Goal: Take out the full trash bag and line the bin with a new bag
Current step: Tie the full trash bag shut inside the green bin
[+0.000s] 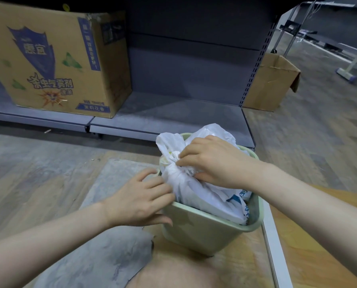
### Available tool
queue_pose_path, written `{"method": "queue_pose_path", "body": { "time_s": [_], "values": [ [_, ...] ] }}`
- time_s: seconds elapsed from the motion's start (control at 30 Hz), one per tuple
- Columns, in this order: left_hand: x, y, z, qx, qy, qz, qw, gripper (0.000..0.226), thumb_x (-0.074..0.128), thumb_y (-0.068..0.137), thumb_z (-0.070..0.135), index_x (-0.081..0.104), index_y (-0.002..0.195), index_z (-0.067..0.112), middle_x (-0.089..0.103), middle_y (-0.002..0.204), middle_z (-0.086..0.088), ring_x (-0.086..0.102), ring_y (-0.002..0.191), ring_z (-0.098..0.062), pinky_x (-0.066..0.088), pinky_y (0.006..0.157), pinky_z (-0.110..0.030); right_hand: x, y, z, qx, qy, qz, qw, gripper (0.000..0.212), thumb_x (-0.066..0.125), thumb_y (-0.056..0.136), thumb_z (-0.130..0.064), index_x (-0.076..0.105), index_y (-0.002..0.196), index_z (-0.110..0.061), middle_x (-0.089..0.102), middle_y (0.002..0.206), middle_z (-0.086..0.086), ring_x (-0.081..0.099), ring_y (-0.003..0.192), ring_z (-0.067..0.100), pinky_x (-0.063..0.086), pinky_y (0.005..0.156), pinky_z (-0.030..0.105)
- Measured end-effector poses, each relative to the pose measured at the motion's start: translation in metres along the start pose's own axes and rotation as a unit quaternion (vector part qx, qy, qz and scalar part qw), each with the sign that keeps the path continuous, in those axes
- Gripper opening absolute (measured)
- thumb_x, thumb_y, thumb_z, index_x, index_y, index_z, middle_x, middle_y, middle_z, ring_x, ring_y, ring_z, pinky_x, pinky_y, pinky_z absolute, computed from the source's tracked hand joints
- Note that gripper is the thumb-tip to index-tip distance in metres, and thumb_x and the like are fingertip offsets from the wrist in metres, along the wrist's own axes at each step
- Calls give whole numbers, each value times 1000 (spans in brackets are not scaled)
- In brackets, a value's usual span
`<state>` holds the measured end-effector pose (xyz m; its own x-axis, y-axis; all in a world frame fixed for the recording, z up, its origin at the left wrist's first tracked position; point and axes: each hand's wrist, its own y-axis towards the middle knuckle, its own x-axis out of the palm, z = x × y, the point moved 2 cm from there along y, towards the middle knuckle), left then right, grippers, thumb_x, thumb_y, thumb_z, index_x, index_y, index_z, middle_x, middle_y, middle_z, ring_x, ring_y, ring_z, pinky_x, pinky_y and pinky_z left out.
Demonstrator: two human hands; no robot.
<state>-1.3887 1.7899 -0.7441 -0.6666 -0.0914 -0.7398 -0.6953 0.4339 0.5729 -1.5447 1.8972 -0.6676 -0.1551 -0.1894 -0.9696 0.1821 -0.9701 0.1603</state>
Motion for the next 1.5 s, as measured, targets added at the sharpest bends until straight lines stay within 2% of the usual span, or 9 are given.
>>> {"method": "queue_pose_path", "body": {
  "time_s": [0.13, 0.27, 0.43, 0.67, 0.87, 1.0, 1.23, 1.37, 1.5],
  "values": [
    [6, -3, 4, -12, 10, 19, 1000, 17, 55, 92, 25, 57, 79, 14, 56, 67, 1, 47, 58, -20, 42, 67, -30, 6, 0, 2, 3, -20, 20, 1000, 39, 76, 62, -13, 72, 100, -23, 65, 71, -3, 58, 68, 23, 39, 55, 28],
    [7, -3, 3, -8, 25, 21, 999, 15, 72, 75, 11, 57, 77, 15, 54, 64, 3, 45, 56, -19, 36, 69, -28, 13, 0, 0, 8, -26, 72, 997, 27, 70, 65, -5, 73, 88, -19, 57, 59, -1, 52, 58, 23, 36, 46, 27],
    [7, -2, 5, -14, 25, 15, 999, 19, 74, 71, 9, 57, 77, 15, 51, 62, 3, 45, 55, -18, 32, 66, -28, 20, -3, -4, 3, -14, 143, 990, 28, 66, 64, 6, 72, 85, -11, 57, 61, 5, 52, 58, 25, 43, 39, 31],
    [4, 0, 7, -33, 1, 38, 999, 19, 51, 95, 21, 56, 78, 14, 56, 62, 3, 48, 55, -18, 36, 63, -30, 6, -5, -3, -10, -62, 147, 987, 30, 41, 76, 5, 68, 82, -8, 57, 67, 6, 53, 63, 25, 39, 38, 30],
    [6, 11, 1, -33, -1, 13, 999, 12, 58, 90, 20, 58, 79, 15, 58, 63, 3, 49, 54, -18, 36, 65, -29, -17, -2, 18, -12, -77, 150, 986, 32, 39, 78, -1, 69, 77, -12, 59, 65, 2, 54, 63, 25, 39, 42, 28],
    [4, 18, -2, -19, -16, -11, 1000, 7, 58, 87, 15, 53, 82, 16, 55, 61, 2, 46, 54, -18, 40, 69, -28, -49, 4, 40, -6, -106, 185, 977, 30, 46, 77, -3, 70, 81, -20, 60, 67, -5, 57, 71, 24, 38, 66, 33],
    [5, 16, 2, -41, -13, -19, 999, 29, 46, 94, 14, 60, 69, 18, 52, 60, 4, 46, 54, -17, 43, 74, -29, -107, 13, 79, 18, -61, 175, 983, 40, 39, 75, -6, 73, 83, -26, 62, 63, -12, 57, 76, 24, 32, 81, 30],
    [-4, 29, -16, -7, -34, -61, 998, 35, 36, 97, 40, 56, 77, 19, 49, 63, 3, 43, 61, -18, 41, 80, -31, -121, 19, 91, 19, -36, 121, 992, 47, 29, 72, -16, 74, 79, -25, 62, 60, -12, 57, 72, 23, 47, 77, 37],
    [-33, 70, -70, -73, -6, -65, 995, 40, 27, 96, 52, 46, 91, 17, 61, 70, 0, 44, 72, -18, 37, 78, -33, -147, 26, 107, 61, 20, 89, 994, 48, 27, 73, -23, 74, 84, -24, 63, 63, -12, 56, 73, 22, 41, 77, 34]
  ]
}}
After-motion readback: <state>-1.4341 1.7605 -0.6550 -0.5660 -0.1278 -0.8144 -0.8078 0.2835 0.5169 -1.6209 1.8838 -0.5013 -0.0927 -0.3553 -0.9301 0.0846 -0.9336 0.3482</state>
